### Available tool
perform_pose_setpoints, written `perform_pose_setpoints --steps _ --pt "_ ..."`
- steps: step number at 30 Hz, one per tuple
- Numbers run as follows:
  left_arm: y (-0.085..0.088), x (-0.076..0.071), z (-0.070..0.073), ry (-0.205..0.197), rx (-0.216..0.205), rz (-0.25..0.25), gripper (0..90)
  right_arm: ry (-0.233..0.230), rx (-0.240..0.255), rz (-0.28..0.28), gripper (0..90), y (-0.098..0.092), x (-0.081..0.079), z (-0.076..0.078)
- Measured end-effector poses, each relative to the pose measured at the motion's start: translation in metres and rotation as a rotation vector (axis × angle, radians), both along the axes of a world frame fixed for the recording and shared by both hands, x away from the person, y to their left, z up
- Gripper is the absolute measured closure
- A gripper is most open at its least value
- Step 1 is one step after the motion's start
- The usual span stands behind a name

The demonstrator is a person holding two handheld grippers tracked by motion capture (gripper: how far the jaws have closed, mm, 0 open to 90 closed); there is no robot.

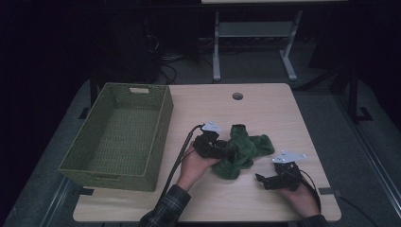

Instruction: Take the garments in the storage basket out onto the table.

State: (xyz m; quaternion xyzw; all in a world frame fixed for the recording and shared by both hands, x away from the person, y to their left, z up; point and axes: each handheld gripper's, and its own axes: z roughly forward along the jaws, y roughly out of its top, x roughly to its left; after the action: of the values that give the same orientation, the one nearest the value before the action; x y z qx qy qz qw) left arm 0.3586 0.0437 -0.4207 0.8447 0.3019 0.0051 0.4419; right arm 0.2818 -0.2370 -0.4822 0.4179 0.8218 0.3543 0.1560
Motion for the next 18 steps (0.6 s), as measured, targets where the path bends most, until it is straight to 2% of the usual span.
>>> perform_pose_setpoints --steps 4,7,12,16,18 --pt "0.011 -0.013 0.012 -0.037 -0.004 -0.005 42.6 -0.001 -0.001 0.001 7.8 0.000 0.000 0.000" --pt "0.017 -0.023 0.016 -0.053 -0.009 -0.010 43.5 -0.002 -0.001 0.000 7.8 0.000 0.000 0.000" --pt "0.019 -0.042 0.015 -0.060 -0.004 -0.034 45.2 0.001 0.000 -0.002 7.9 0.000 0.000 0.000" --pt "0.017 -0.054 0.010 -0.062 -0.017 -0.055 46.9 0.000 0.000 0.000 7.8 0.000 0.000 0.000" --pt "0.013 -0.059 0.006 -0.052 -0.021 -0.074 48.1 -0.001 -0.001 0.000 7.9 0.000 0.000 0.000"
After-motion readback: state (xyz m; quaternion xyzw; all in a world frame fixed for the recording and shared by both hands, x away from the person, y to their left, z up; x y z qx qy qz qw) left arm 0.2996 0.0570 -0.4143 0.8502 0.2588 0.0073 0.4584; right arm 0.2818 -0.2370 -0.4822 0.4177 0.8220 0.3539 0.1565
